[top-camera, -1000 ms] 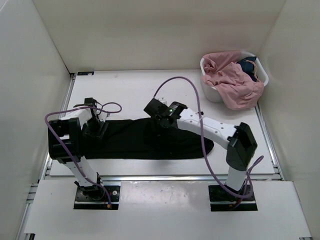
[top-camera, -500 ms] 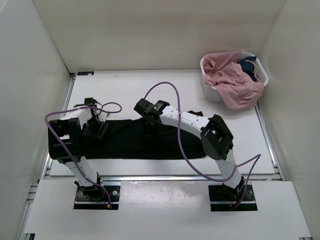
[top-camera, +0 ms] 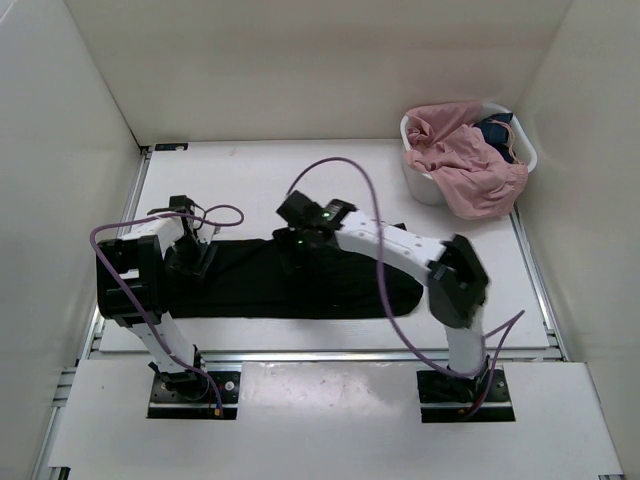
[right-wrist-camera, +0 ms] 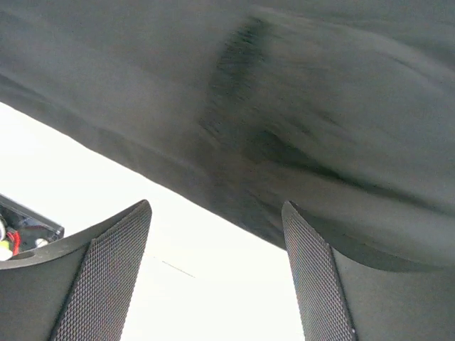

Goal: Fold and stack the trousers
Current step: Fold the trousers

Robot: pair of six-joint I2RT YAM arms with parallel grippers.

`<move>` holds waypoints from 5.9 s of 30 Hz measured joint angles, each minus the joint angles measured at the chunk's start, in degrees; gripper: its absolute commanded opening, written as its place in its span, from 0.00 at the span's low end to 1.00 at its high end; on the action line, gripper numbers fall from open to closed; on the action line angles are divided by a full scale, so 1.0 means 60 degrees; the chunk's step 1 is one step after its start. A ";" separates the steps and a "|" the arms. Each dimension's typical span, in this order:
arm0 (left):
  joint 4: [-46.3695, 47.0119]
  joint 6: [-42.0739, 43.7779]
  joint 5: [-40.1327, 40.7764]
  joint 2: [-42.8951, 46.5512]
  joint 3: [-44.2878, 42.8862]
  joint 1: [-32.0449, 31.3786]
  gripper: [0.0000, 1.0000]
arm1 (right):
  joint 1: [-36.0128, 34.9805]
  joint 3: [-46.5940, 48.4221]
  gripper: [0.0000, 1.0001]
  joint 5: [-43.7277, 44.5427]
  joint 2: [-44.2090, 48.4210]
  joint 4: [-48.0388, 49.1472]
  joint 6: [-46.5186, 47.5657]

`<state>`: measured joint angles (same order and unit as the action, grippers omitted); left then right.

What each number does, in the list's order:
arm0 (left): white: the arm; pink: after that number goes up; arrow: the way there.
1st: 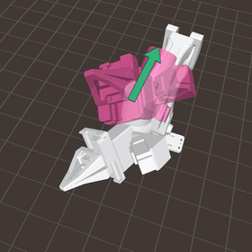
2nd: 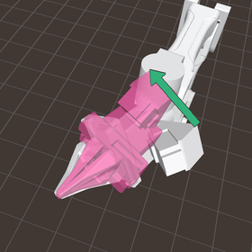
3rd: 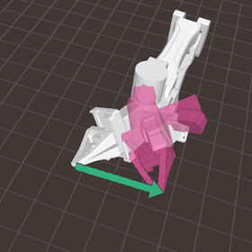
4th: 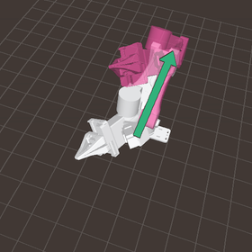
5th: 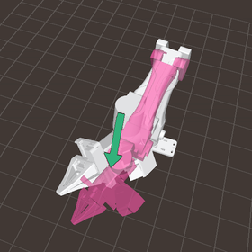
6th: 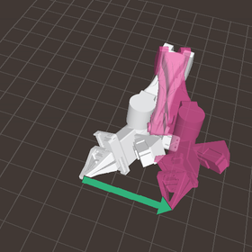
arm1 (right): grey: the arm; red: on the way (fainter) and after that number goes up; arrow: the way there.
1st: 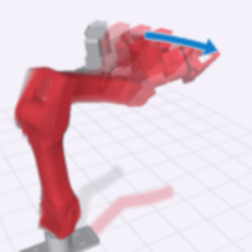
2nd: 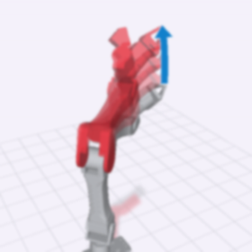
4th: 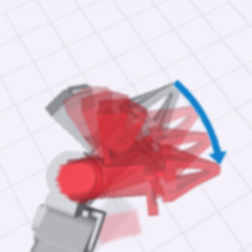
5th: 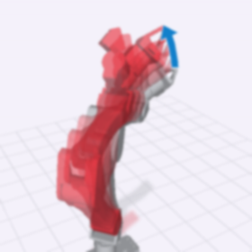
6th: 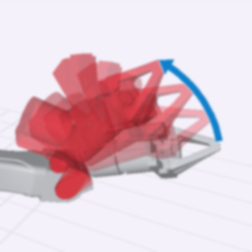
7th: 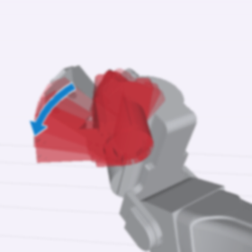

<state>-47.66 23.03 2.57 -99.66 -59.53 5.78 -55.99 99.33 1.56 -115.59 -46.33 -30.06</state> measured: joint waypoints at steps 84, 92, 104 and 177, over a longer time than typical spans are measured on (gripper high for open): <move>-0.1796 -0.0251 -0.2087 0.0568 -0.2922 -0.0036 0.77 | 0.7431 -0.2903 0.00 0.1927 0.5712 -0.1494 0.1625; -0.1829 -0.0499 -0.3723 -0.0976 -0.2237 -0.1169 0.77 | 0.2463 0.2728 0.00 0.4666 0.2193 -0.4044 0.1067; -0.1854 -0.0474 -0.5865 -0.2120 -0.2251 -0.2065 0.65 | -0.1075 0.2040 0.00 0.4812 0.0168 -0.4586 -0.0608; 0.2452 0.3432 0.2481 -0.0911 -0.1690 -0.6575 0.72 | 0.4360 -1.0225 0.33 -0.0372 0.5260 0.6291 -0.4925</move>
<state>-32.95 43.62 17.45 -105.12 -69.67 -33.67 -29.82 37.98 -0.67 -84.03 -8.58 -59.61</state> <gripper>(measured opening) 0.722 0.303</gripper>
